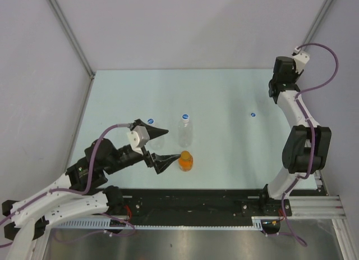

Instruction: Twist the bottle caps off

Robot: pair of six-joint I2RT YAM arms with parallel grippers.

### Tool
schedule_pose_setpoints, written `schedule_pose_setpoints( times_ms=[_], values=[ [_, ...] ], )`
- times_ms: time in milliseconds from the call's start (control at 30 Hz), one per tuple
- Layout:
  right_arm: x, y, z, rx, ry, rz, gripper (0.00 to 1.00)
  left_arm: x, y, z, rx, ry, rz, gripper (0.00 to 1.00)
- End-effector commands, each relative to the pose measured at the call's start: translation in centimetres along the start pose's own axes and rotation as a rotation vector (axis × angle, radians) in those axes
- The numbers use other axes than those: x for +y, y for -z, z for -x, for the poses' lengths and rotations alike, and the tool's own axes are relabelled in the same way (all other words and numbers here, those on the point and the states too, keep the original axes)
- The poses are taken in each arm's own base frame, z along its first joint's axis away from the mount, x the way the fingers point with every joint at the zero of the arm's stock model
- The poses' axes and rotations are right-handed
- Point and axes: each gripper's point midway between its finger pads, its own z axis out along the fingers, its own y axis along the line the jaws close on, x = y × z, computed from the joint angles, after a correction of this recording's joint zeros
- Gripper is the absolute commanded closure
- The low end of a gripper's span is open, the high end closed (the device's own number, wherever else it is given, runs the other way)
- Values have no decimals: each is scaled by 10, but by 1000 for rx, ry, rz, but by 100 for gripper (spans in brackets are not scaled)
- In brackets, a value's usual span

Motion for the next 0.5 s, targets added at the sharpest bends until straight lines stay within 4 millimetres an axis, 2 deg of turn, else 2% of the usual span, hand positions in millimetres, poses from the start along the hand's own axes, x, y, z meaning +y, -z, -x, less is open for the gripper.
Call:
schedule_pose_setpoints(
  times_ms=[0, 167, 467],
  values=[
    [2, -13, 2, -53, -57, -27, 100, 1, -4, 2, -20, -1, 7, 0],
    [6, -23, -17, -30, -59, -29, 100, 1, -8, -2, -7, -2, 2, 0],
    [17, -28, -33, -64, -28, -31, 100, 0, -11, -9, -2, 5, -2, 0]
  ],
)
